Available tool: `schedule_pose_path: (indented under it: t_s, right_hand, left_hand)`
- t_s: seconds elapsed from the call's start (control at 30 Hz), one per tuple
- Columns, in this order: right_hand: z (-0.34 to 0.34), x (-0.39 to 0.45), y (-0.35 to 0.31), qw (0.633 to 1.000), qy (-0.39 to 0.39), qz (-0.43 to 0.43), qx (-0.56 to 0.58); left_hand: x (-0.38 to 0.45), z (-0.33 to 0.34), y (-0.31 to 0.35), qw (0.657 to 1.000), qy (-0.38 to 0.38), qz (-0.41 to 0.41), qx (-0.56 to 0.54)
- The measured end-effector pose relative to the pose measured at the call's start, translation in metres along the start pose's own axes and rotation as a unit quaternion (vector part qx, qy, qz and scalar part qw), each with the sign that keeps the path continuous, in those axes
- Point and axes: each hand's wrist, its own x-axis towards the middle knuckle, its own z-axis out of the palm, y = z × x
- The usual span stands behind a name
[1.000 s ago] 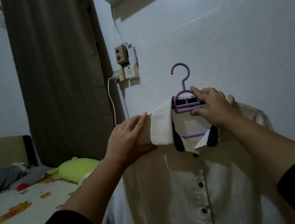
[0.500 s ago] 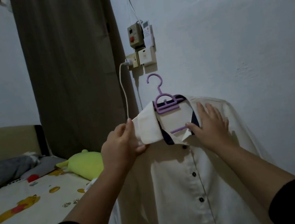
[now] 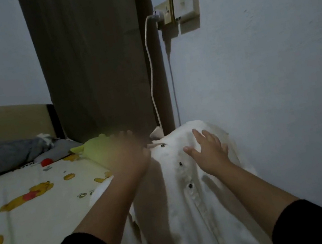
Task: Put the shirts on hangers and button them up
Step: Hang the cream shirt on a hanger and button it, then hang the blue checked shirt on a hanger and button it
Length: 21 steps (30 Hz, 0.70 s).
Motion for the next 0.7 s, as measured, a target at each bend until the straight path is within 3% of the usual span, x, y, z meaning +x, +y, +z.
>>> schedule_pose_path:
  t_s: [0.1, 0.4, 0.7]
  right_hand:
    - [0.007, -0.008, 0.001, 1.000, -0.018, 0.002, -0.013]
    - [0.003, -0.048, 0.033, 0.999, -0.012, 0.000, -0.048]
    - [-0.018, -0.126, 0.130, 0.991, -0.006, 0.097, -0.091]
  left_hand:
    - [-0.014, 0.006, 0.007, 0.996, -0.015, 0.084, -0.028]
    - [-0.061, 0.017, 0.043, 0.977, -0.098, 0.174, -0.077]
    - [-0.149, 0.045, 0.127, 0.934, -0.186, 0.253, -0.169]
